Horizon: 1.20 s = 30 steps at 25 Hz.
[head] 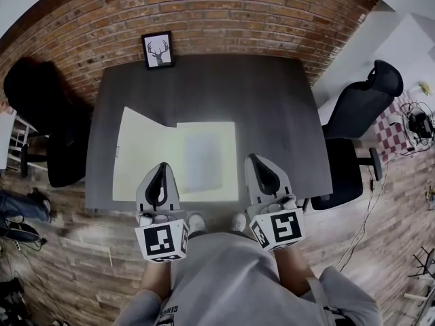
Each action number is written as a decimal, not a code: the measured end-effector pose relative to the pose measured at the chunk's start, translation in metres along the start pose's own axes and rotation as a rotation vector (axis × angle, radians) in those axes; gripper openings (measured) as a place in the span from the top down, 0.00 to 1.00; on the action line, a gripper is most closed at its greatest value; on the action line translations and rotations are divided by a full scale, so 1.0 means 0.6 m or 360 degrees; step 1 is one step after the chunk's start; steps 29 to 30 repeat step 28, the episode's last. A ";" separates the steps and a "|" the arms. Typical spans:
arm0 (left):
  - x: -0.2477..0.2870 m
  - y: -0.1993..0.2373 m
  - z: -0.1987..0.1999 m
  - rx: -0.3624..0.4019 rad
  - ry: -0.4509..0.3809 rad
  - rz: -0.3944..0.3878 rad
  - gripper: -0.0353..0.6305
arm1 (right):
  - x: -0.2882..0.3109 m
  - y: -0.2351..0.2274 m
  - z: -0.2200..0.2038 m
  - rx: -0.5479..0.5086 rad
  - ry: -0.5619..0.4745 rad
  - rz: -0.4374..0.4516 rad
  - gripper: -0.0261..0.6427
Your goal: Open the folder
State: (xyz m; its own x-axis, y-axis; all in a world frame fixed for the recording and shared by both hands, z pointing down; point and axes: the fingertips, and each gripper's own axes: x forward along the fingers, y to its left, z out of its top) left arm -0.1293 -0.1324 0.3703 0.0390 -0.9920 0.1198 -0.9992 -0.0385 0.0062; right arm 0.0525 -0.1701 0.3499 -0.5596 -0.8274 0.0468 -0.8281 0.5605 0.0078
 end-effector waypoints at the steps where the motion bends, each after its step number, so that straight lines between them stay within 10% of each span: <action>1: 0.001 -0.008 0.000 -0.0001 -0.0002 -0.0021 0.94 | -0.001 0.000 0.002 -0.0005 -0.0003 -0.0003 0.96; 30: 0.007 -0.015 0.003 -0.0014 -0.0018 -0.0025 0.94 | 0.002 -0.003 -0.019 -0.0093 0.0020 -0.0010 0.96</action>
